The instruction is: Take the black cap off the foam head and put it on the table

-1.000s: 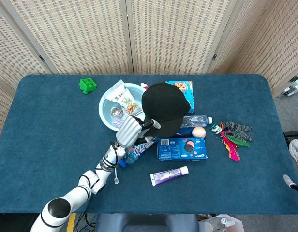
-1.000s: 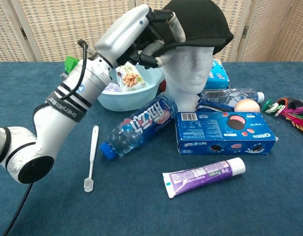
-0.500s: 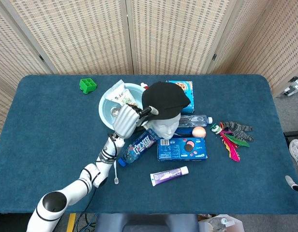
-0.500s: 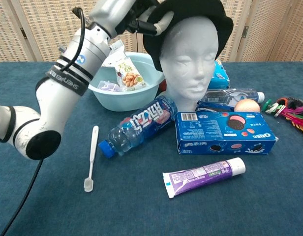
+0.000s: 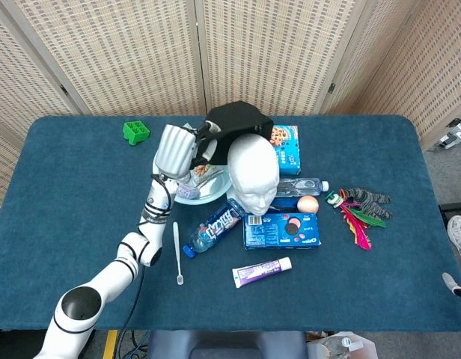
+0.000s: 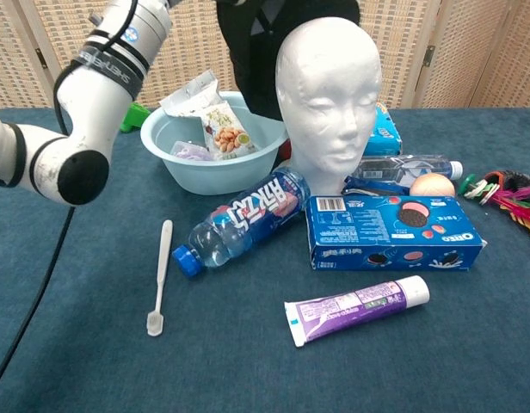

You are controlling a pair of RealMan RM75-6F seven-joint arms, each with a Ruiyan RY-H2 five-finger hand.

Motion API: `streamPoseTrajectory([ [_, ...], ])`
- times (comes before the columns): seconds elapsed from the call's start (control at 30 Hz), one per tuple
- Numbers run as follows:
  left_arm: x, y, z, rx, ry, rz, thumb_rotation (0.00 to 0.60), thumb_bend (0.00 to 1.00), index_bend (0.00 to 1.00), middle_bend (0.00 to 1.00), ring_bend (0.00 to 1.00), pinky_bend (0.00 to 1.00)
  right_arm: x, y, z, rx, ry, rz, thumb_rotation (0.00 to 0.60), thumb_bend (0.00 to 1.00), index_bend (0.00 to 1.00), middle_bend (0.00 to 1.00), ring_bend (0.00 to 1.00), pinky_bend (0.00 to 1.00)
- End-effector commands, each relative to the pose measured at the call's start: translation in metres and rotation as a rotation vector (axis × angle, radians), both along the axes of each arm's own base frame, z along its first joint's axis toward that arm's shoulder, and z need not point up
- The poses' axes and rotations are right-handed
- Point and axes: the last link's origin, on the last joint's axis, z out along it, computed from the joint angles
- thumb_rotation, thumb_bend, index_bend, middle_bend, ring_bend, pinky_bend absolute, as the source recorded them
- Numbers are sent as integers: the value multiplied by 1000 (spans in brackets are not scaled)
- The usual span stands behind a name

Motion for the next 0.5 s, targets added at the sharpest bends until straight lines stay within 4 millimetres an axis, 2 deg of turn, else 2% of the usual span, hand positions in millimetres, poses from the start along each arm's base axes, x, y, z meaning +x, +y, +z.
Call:
streamPoseTrajectory([
  [0.03, -15, 10, 19, 30, -6, 38, 600, 527, 627, 970, 1000, 1000, 1, -1, 0, 1, 0, 6, 600, 188, 134, 224, 193, 339],
  [0.27, -66, 22, 67, 136, -4, 126, 600, 525, 626, 970, 1000, 1000, 5, -5, -1, 12, -1, 26, 600, 188, 134, 224, 193, 339],
  [0.5, -127, 3, 114, 255, 72, 146, 600, 525, 626, 970, 1000, 1000, 6, -7, -4, 22, -4, 36, 600, 188, 134, 224, 193, 339],
])
